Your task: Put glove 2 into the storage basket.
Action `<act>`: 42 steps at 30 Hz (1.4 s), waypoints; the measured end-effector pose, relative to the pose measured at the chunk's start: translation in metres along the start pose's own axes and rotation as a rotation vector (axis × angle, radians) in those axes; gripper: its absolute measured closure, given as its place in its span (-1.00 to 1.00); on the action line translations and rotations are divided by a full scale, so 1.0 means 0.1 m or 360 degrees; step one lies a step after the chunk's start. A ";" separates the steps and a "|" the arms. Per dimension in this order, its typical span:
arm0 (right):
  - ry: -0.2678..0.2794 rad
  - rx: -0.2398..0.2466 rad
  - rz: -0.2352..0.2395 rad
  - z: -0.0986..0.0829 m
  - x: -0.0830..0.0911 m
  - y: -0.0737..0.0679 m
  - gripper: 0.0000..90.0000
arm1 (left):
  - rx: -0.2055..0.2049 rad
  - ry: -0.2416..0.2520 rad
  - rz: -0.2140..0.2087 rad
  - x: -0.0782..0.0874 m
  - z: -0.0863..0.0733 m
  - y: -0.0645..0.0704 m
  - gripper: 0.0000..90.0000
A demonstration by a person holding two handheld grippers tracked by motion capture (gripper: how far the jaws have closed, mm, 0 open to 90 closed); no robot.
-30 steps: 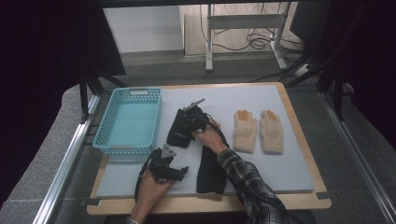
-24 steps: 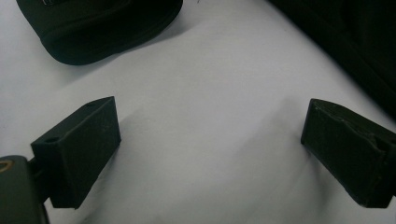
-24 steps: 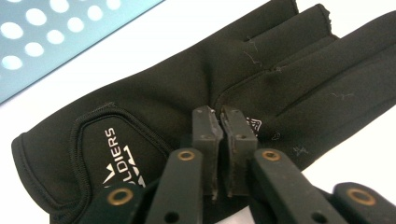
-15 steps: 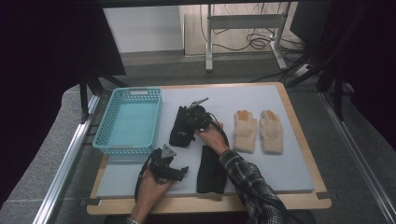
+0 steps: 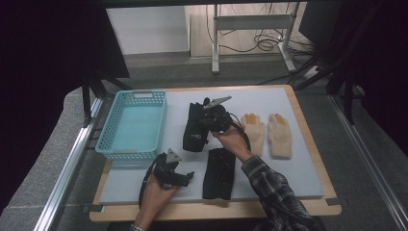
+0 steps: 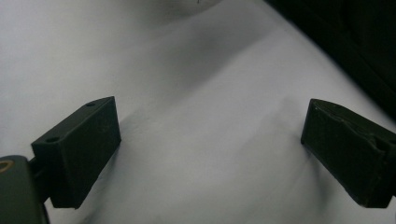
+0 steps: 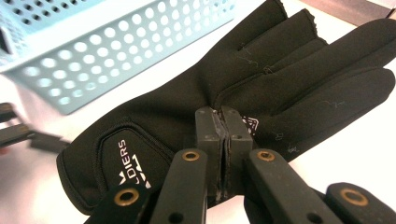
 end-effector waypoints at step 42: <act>-0.0092 -0.0025 -0.0007 -1.07 1.10 -0.58 0.39 | 0.0015 0.0009 0.0005 0.00 0.01 0.00 -0.89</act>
Point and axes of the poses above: each handheld gripper's, and its own axes: x roughly backward along the jaws, z roughly out of its top, y roughly to its right, the point moved 10 cm from there along -x, roughly forward along the jaws, and after that the axes turned 15 degrees about y, right-handed, at the moved point
